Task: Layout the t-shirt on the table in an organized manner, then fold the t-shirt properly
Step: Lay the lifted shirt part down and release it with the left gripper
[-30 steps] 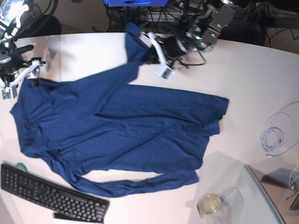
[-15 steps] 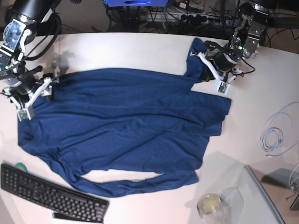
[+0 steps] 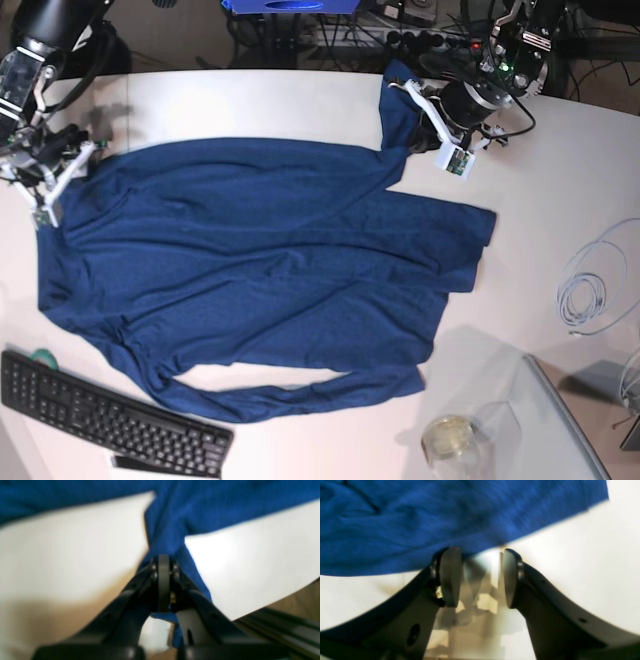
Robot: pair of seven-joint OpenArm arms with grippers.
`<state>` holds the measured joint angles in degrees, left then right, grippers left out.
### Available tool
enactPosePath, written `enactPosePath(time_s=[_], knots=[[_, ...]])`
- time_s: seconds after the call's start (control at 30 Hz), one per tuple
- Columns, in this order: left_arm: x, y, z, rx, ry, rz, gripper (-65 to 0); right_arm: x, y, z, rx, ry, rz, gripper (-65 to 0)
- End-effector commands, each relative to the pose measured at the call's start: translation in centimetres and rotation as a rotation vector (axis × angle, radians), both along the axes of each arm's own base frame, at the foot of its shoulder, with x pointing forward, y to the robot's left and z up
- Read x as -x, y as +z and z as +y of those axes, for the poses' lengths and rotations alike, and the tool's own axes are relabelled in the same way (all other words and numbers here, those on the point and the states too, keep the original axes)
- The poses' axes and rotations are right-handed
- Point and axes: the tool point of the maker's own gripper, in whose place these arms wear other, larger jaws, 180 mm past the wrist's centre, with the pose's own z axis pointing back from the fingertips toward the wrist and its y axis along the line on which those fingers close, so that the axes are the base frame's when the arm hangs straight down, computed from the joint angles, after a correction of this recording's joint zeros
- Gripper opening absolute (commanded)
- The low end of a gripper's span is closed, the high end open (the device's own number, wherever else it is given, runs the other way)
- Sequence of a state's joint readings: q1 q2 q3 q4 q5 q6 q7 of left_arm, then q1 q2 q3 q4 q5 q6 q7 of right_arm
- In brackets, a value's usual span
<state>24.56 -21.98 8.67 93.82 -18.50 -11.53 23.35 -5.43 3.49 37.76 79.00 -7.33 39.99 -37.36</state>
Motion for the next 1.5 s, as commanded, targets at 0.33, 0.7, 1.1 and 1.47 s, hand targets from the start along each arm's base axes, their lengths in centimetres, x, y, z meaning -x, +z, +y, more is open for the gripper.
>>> enactPosePath(time_s=[0.33,0.7,1.1,1.47], knots=[[-0.8,3.7,-3.3,0.09,-0.02,-0.096,-65.0,-3.5,3.4,0.3,0.044,0.039,-0.117,-41.6],[1.8,-1.0,-0.1,0.01,0.007,0.04,-65.0,-2.4,-1.6,1.3,-0.016,0.067,0.052,-64.2],[-1.0,-3.4,1.7,-0.232,-0.072,-0.008,-65.0,0.3,-0.7,-2.8,0.088,0.027,0.084,-64.5],[-3.3,0.1,1.5,-0.221,-0.059,-0.116,-65.0,-4.1,6.6,0.8,0.164,0.071,-0.167,-64.1]])
